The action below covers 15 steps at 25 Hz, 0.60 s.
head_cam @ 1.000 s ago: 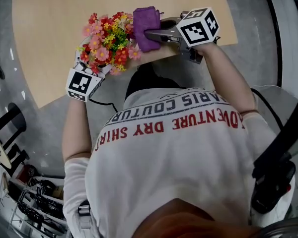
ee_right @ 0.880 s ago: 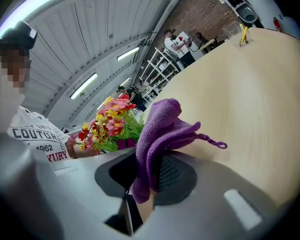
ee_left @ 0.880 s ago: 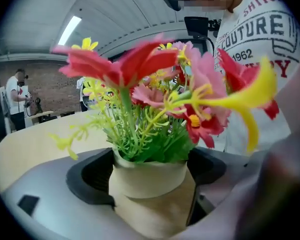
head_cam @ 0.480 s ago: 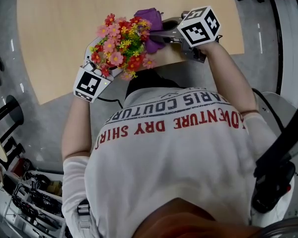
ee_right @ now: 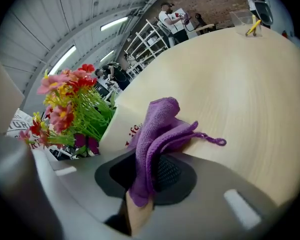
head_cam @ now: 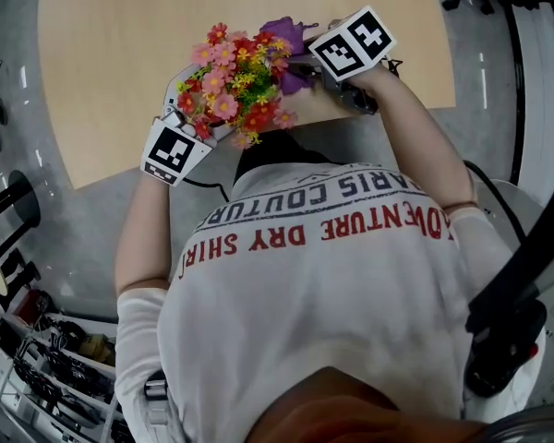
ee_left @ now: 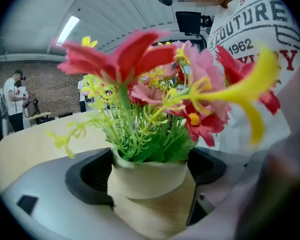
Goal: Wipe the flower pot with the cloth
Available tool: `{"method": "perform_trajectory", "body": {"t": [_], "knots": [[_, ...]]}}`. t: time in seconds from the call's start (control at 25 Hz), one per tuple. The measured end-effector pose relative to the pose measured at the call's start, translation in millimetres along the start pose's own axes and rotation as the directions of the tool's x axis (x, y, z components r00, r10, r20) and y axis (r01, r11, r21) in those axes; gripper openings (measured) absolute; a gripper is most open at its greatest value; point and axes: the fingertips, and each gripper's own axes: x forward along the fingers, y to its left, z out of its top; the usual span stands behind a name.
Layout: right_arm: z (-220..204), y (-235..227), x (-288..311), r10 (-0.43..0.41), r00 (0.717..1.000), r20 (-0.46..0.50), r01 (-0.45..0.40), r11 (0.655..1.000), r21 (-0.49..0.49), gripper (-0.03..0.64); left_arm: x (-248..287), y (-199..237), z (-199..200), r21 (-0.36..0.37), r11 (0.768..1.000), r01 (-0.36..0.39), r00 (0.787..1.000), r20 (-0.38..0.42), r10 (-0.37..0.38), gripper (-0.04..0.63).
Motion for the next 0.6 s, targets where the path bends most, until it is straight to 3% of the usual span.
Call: {"method": "perform_trajectory", "body": {"t": [0.16,0.36,0.48,0.6], "knots": [[0.4,-2.2,-3.6,-0.012,0.999,0.030,0.011,1.000,0.016,0.064,-1.5,-0.1,1.7,0.013,0.998,-0.062,0.998,0.001,0.062,0.471],[8.7,-2.2,-20.8,-0.022,0.976,0.217,0.006,0.997,0.075,0.066,-18.5,4.1,-7.6,-0.087,0.980,-0.180,0.983,0.010,0.181,0.471],[11.1,4.9,-37.1,-0.039,0.948,0.315,0.008,0.995,0.097,0.066,-33.2,-0.8,-4.0,-0.181,0.950,-0.254,0.964,0.033,0.264,0.471],[4.1,9.1,-52.9,-0.052,0.927,0.372,0.008,0.993,0.119,0.065,-42.1,-9.2,-3.7,-0.256,0.901,-0.350,0.929,0.030,0.370,0.471]]}}
